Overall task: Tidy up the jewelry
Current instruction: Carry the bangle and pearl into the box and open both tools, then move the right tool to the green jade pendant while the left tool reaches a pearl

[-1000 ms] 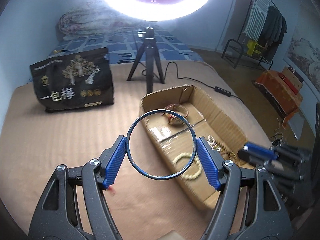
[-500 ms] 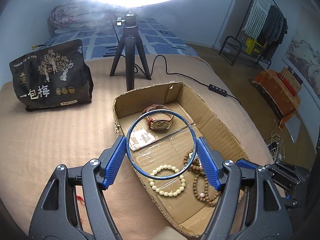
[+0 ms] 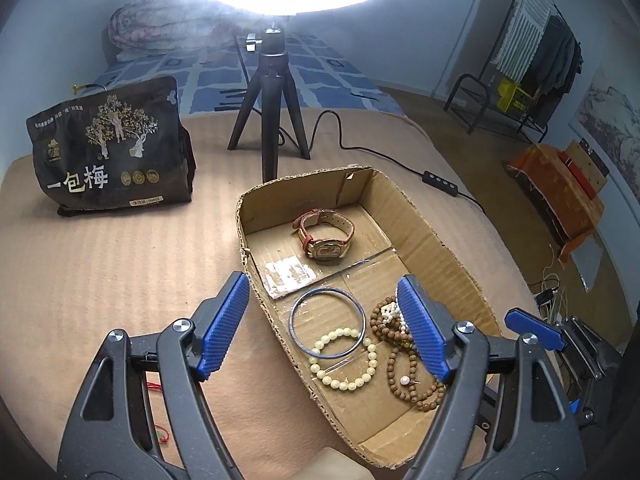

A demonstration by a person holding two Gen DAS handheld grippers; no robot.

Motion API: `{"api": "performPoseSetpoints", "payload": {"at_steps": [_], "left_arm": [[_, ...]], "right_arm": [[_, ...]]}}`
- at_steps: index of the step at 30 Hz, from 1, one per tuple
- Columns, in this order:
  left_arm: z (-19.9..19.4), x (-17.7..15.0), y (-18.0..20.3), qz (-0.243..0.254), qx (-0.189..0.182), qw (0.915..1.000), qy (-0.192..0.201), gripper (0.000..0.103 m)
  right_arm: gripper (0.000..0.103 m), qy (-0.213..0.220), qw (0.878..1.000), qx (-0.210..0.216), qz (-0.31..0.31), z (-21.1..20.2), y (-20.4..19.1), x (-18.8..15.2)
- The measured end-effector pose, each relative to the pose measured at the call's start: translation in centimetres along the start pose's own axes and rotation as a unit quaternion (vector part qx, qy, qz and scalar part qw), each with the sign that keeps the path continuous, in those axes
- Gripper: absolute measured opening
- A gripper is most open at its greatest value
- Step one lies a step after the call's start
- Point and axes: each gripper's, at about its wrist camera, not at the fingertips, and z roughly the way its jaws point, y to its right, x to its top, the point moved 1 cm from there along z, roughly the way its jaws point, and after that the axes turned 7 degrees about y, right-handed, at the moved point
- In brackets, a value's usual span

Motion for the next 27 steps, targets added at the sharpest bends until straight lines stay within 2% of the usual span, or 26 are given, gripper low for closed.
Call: {"api": "performPoseSetpoints", "payload": {"at_steps": [13, 27], "left_arm": [[-2.8, 0.0, -2.4, 0.014, 0.010, 0.9997, 0.018, 0.079], [-7.5, -0.7, -11.3, -0.005, 0.056, 0.9978, 0.035, 0.079]], "right_arm": [[0.090, 0.009, 1.000, 0.001, -0.013, -0.9, -1.7, 0.0], [0.099, 0.041, 0.999, 0.016, -0.030, -2.0, -6.0, 0.7]]}}
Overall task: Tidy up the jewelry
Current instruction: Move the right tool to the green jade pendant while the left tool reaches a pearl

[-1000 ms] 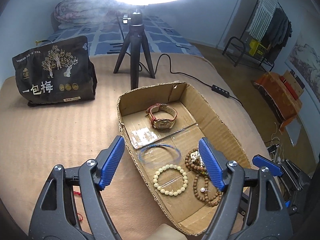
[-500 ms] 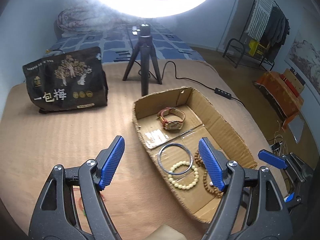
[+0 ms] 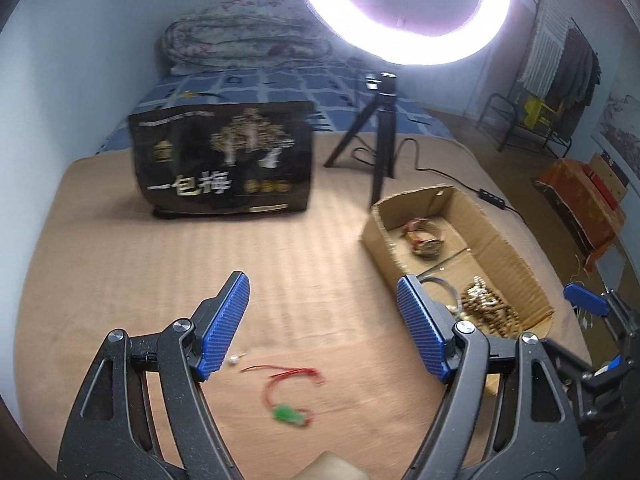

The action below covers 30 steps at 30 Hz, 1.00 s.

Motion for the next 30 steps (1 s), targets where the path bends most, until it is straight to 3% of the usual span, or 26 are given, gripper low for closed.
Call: {"api": "performPoseSetpoints", "payload": {"at_steps": [7, 12, 18, 24, 30], "left_arm": [[-0.8, -1.3, -4.5, -0.014, 0.014, 0.9996, -0.019, 0.079], [-1.2, -2.4, -7.6, -0.025, 0.024, 0.9990, -0.029, 0.078], [-0.1, -4.5, -9.6, -0.032, 0.030, 0.9971, -0.062, 0.057], [1.7, -6.3, -10.5, -0.052, 0.007, 0.9942, -0.094, 0.041], [3.8, -7.1, -10.7, -0.077, -0.014, 0.9897, -0.120, 0.033]], "right_arm": [[0.100, 0.023, 0.999, 0.025, -0.008, 0.2, -3.3, 0.5], [0.100, 0.009, 0.998, 0.056, -0.023, 1.3, -6.4, 0.2], [0.095, -0.024, 0.994, 0.078, -0.068, 3.7, -10.4, -1.3], [0.075, -0.071, 0.986, 0.101, -0.116, 6.5, -13.6, -3.9], [0.051, -0.110, 0.976, 0.127, -0.137, 9.2, -15.8, -6.0]]}}
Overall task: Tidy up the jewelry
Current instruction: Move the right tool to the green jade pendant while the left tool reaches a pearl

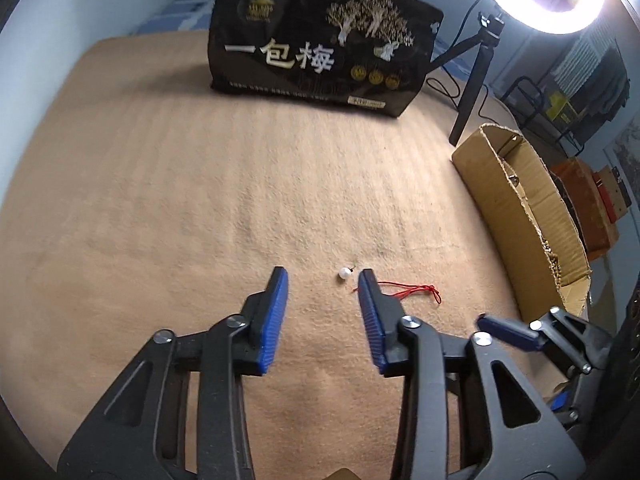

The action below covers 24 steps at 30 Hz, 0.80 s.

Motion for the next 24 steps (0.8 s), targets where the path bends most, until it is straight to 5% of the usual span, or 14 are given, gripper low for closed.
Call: {"api": "performPoseSetpoints", "payload": {"at_steps": [5, 24], "left_arm": [[1.4, -0.1, 0.4, -0.001, -0.006, 0.9999, -0.013, 0.033], [4.5, 0.3, 1.8, -0.004, -0.002, 0.9993, -0.037, 0.018]], "right_arm": [[0.041, -0.012, 1.000, 0.015, 0.003, 1.6, -0.2, 0.3], [0.033, -0.026, 0.999, 0.031, 0.027, 3.3, 0.6, 0.7]]}}
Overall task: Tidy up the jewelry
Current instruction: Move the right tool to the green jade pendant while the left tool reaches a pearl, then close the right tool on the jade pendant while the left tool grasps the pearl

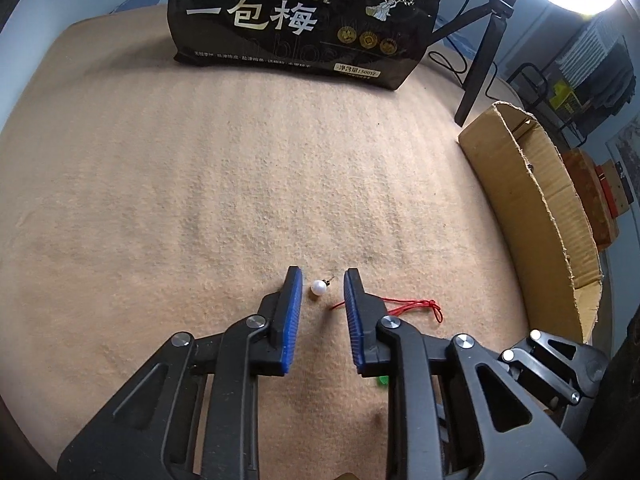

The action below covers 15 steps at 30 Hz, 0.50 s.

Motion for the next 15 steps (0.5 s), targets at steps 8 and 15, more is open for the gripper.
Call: {"api": "performPoseSetpoints", "payload": {"at_steps": [8, 15], "left_arm": [[1.2, 0.0, 0.4, 0.014, 0.019, 0.9997, -0.006, 0.009], [1.7, 0.2, 0.3, 0.013, 0.022, 0.9997, -0.006, 0.009]], "right_arm": [[0.033, -0.005, 1.000, -0.005, 0.001, 0.4, 0.2, 0.1], [0.032, -0.010, 1.000, -0.010, -0.016, 0.7, -0.1, 0.1]]}}
